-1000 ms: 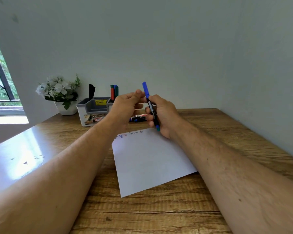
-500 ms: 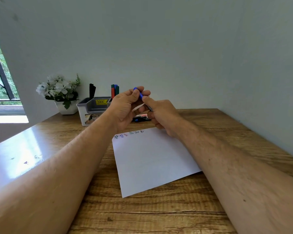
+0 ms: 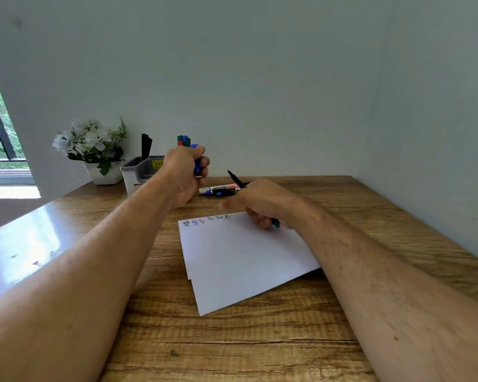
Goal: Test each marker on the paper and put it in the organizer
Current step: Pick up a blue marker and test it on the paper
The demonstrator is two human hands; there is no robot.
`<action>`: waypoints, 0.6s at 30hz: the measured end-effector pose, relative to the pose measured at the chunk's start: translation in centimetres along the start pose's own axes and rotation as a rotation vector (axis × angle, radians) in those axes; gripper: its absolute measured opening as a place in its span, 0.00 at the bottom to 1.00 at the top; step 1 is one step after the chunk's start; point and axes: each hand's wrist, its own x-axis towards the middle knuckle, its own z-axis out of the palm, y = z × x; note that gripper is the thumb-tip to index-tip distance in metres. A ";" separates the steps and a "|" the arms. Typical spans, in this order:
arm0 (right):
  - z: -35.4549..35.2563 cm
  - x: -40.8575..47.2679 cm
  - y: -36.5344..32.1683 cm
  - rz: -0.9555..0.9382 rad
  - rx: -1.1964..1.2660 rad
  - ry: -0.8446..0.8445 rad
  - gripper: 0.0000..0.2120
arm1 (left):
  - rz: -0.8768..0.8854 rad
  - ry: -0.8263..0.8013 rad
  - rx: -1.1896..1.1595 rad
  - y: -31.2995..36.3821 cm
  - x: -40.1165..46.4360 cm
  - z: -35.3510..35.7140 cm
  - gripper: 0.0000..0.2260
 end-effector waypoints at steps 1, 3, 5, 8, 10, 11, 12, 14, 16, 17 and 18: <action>-0.1 0.0 0.1 -0.010 -0.022 -0.048 0.19 | -0.005 -0.033 0.080 0.1 -0.1 -0.1 0.03; -0.1 0.2 0.4 -0.039 -0.044 -0.050 0.18 | 0.026 -0.124 0.334 0.3 -0.2 -0.4 0.05; 0.1 0.4 0.5 -0.075 -0.025 0.010 0.15 | 0.112 -0.215 0.766 0.3 -0.4 -0.7 0.06; 0.6 0.8 0.6 -0.100 0.036 0.113 0.09 | 0.102 -0.354 1.227 -0.5 -0.3 -1.3 0.05; 0.8 1.1 0.6 -0.056 0.141 0.162 0.09 | 0.005 -0.410 1.247 -0.9 -0.2 -1.7 0.10; 0.8 1.2 0.6 -0.045 0.186 0.181 0.10 | -0.021 -0.418 1.248 -1.0 -0.1 -1.8 0.13; 0.8 1.2 0.5 -0.049 0.212 0.194 0.10 | -0.039 -0.424 1.253 -1.1 0.0 -1.9 0.16; 0.8 1.1 0.8 -0.099 0.246 0.205 0.07 | -0.054 -0.438 1.266 -1.3 0.2 -1.8 0.18; 0.9 1.1 1.2 -0.159 0.287 0.224 0.17 | -0.061 -0.448 1.279 -1.6 0.4 -1.8 0.17; 0.9 1.2 1.3 -0.179 0.309 0.245 0.21 | -0.066 -0.456 1.283 -1.7 0.5 -1.7 0.17; 0.9 1.2 1.2 -0.197 0.334 0.270 0.19 | -0.075 -0.465 1.283 -1.7 0.5 -1.7 0.16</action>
